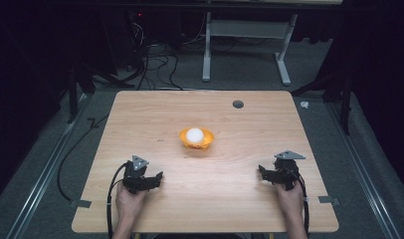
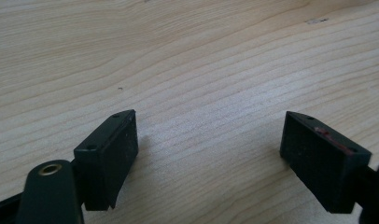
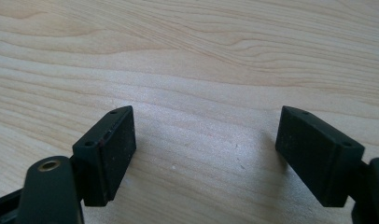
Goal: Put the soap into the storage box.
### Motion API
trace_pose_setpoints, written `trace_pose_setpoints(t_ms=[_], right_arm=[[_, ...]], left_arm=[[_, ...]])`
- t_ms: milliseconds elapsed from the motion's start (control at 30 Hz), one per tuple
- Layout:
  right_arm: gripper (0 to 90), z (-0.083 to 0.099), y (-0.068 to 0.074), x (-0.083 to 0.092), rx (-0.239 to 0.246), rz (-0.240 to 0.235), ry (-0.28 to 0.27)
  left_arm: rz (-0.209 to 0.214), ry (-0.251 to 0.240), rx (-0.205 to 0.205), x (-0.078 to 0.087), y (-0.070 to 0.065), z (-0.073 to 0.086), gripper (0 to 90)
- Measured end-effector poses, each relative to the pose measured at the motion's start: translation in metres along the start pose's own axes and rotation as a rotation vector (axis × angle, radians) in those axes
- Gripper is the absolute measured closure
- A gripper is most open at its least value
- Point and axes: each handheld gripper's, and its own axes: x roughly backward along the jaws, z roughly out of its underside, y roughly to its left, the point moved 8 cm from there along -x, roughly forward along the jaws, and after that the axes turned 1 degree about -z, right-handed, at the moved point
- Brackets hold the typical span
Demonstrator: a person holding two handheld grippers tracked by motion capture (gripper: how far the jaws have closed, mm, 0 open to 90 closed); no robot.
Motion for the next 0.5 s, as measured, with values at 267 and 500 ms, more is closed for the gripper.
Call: trace_pose_setpoints(t_ms=[267,500], right_arm=[[21.1,0.0001,0.0001,0.0000,-0.001,0.000,0.000],[21.0,0.0001,0.0001,0.0000,-0.002,-0.001,0.000]], left_arm=[[-0.006,-0.008,0.006,0.0002,-0.0005,0.0007,19.0],[-0.008,-0.010,0.009,-0.0001,-0.0006,0.0005,19.0]])
